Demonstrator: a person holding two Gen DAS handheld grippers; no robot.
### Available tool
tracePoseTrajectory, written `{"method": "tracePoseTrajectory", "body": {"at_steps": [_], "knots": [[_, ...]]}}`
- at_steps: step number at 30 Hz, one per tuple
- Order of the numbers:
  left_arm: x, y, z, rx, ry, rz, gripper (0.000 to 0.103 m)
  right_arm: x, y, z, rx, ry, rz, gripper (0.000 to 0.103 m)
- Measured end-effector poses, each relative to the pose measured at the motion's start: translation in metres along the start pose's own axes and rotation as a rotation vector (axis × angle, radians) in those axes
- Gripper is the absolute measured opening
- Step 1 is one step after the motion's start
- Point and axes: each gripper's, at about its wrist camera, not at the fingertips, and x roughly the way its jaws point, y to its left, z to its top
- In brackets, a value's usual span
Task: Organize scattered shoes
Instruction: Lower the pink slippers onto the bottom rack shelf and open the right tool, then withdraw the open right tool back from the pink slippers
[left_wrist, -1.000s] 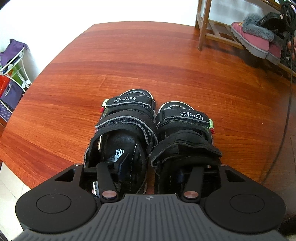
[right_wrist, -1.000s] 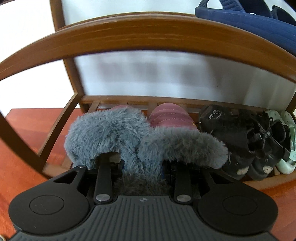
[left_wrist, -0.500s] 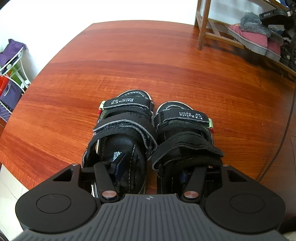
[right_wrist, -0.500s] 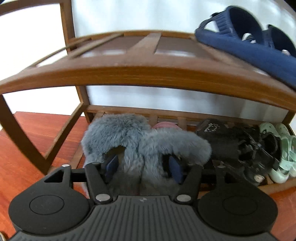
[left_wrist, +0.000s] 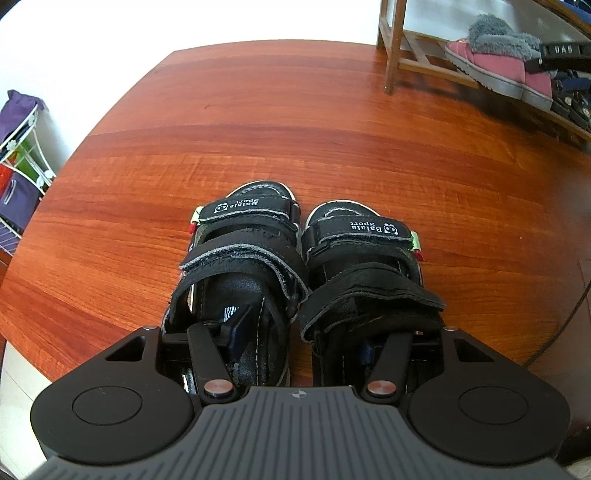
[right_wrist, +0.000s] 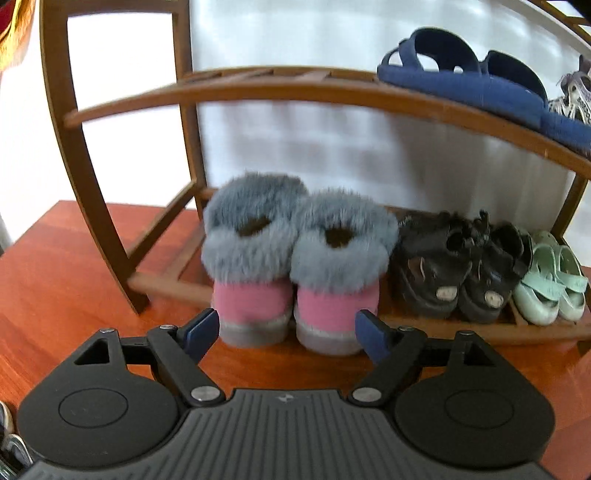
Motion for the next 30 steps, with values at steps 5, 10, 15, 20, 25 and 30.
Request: {"method": "tracePoseTrajectory", "body": {"at_steps": [5, 10, 15, 20, 25, 30], "knots": [[0.000, -0.001, -0.001, -0.006, 0.003, 0.003, 0.058, 0.012, 0.002, -0.009, -0.006, 0.020, -0.018, 0.085], [0.001, -0.001, -0.001, -0.012, 0.008, 0.007, 0.059, 0.028, 0.002, -0.008, 0.006, 0.033, -0.036, 0.083], [0.001, -0.001, -0.002, -0.021, 0.012, 0.010, 0.060, 0.038, 0.001, -0.005, 0.032, 0.023, -0.047, 0.082], [0.001, -0.002, -0.001, -0.018, 0.014, 0.017, 0.061, 0.051, 0.000, 0.005, 0.055, 0.024, -0.045, 0.080], [0.001, -0.004, -0.002, -0.014, 0.014, 0.025, 0.060, 0.067, 0.000, 0.017, 0.066, 0.024, -0.045, 0.079], [0.001, -0.007, -0.001, -0.006, 0.009, 0.034, 0.061, 0.077, 0.002, 0.025, 0.047, 0.031, -0.043, 0.080]]}}
